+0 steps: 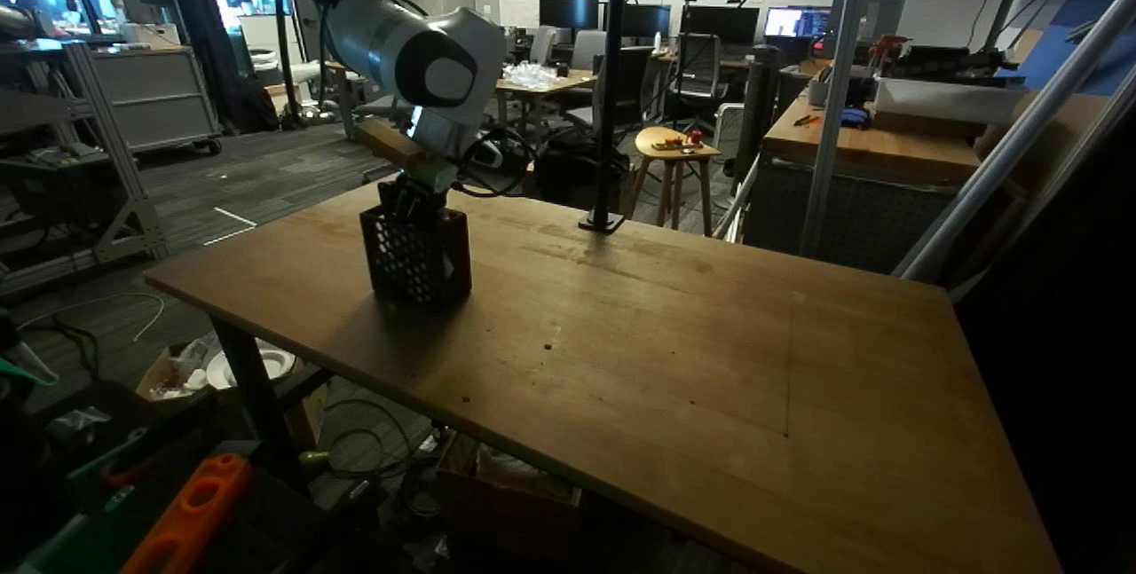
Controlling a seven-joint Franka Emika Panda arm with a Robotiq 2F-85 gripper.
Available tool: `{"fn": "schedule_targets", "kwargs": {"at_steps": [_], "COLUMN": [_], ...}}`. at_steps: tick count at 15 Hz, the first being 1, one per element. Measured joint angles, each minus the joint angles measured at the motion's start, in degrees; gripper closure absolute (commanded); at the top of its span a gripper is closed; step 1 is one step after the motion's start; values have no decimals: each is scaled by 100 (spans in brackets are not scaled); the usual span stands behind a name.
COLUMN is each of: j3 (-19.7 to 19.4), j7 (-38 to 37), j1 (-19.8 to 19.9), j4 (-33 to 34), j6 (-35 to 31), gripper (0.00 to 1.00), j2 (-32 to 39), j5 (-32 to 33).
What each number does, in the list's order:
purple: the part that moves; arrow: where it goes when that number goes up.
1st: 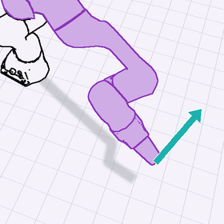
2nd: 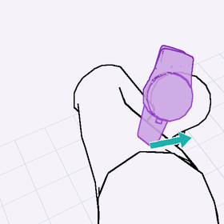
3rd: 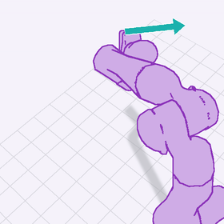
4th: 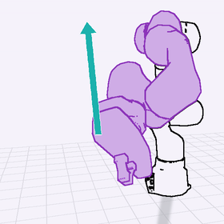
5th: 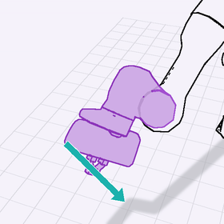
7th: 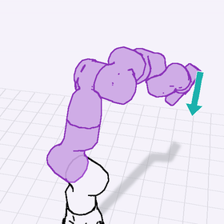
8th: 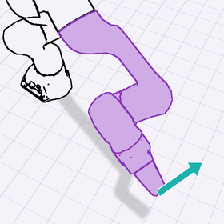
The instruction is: Pick up the cloth and put it in the box
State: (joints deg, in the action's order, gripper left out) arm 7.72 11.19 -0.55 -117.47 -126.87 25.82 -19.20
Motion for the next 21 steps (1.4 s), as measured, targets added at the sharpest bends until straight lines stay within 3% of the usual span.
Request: {"fn": "schedule_targets", "kwargs": {"at_steps": [13,17,21], "j3": [261,197,46], "j7": [-14,-207,-570], "j1": [9,-9,-32], "j4": [-125,-142,-139], "j6": [-745,-611,-7], "gripper": [91,92,92], "j2": [246,-40,-671], "j5": [-948,-521,136]}}
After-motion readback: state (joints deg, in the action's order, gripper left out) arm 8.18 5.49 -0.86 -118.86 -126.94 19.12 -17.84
